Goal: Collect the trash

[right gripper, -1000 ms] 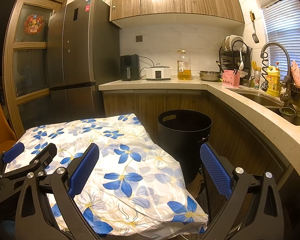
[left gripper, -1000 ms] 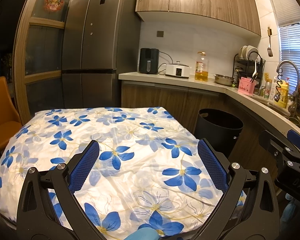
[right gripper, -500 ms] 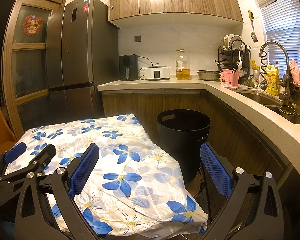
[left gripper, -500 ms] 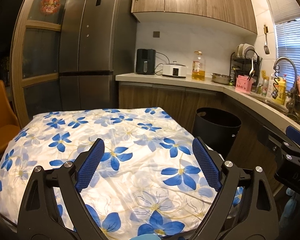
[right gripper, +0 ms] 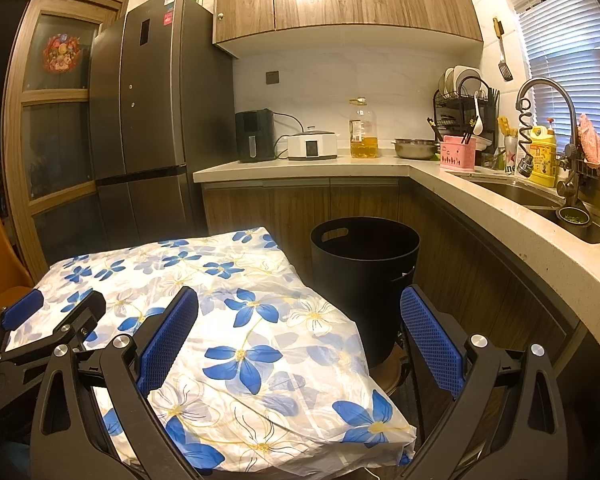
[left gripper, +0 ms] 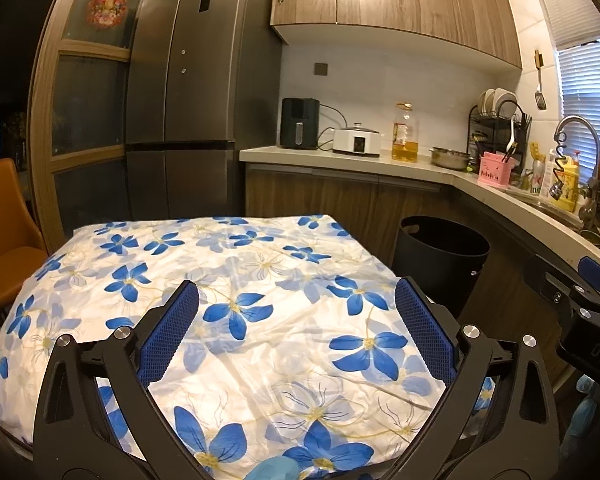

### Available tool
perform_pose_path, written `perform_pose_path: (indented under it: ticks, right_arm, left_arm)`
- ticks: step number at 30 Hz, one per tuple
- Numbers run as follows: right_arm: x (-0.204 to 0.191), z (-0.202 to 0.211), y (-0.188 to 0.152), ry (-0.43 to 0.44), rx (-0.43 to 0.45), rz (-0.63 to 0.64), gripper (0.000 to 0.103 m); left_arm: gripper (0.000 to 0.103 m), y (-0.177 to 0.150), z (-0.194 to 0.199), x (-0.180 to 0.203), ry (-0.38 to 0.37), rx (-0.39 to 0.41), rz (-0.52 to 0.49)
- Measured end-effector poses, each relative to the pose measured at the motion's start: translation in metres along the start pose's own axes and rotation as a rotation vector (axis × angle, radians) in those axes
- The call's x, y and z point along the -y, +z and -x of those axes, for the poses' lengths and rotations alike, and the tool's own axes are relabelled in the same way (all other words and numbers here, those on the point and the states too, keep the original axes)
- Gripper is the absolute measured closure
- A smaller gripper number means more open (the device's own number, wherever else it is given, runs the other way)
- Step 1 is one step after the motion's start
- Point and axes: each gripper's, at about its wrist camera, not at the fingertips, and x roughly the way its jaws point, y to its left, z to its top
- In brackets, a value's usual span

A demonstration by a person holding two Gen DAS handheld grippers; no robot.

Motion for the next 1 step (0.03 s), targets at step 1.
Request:
perform_pose_path:
  ticks: [1]
  right_arm:
    - [0.0000,0.0000,0.0000,0.000,0.000,0.000,0.006]
  left_arm:
    - [0.006,0.0004,-0.0003,-0.0008,-0.002,-0.002,0.003]
